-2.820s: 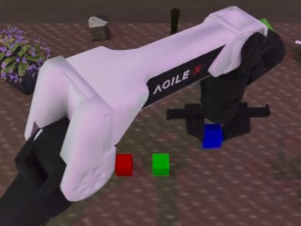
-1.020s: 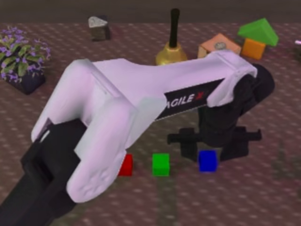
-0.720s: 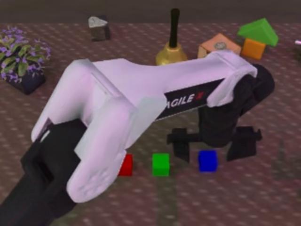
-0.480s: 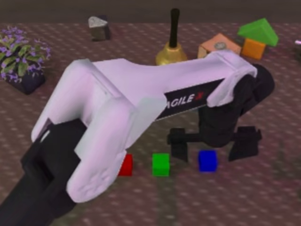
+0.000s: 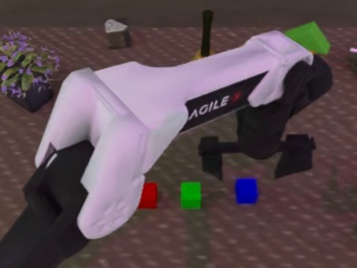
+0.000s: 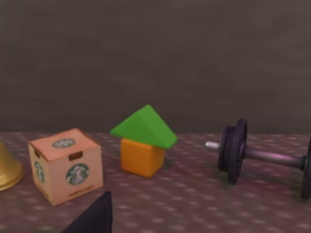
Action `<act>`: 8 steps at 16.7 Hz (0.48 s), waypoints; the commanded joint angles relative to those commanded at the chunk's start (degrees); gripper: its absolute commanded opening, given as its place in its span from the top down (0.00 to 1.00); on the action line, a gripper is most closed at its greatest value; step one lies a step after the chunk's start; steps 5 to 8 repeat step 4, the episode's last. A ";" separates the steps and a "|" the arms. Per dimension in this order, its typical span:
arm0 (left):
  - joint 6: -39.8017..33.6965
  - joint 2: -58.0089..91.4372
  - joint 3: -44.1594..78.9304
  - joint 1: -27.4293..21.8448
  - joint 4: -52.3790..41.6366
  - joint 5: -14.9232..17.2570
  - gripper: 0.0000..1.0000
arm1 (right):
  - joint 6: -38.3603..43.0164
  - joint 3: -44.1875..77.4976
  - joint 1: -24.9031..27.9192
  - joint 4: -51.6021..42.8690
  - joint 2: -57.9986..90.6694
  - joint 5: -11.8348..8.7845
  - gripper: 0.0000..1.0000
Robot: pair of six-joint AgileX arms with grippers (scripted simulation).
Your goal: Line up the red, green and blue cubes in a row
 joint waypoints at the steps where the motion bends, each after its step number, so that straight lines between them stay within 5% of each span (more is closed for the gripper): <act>1: 0.02 -0.22 1.99 0.11 -2.25 0.00 0.00 | 0.00 0.00 0.00 0.00 0.00 0.00 0.00; 8: 0.13 -0.82 5.04 0.34 -5.34 -0.04 0.00 | 0.00 0.00 0.00 0.00 0.00 0.00 0.00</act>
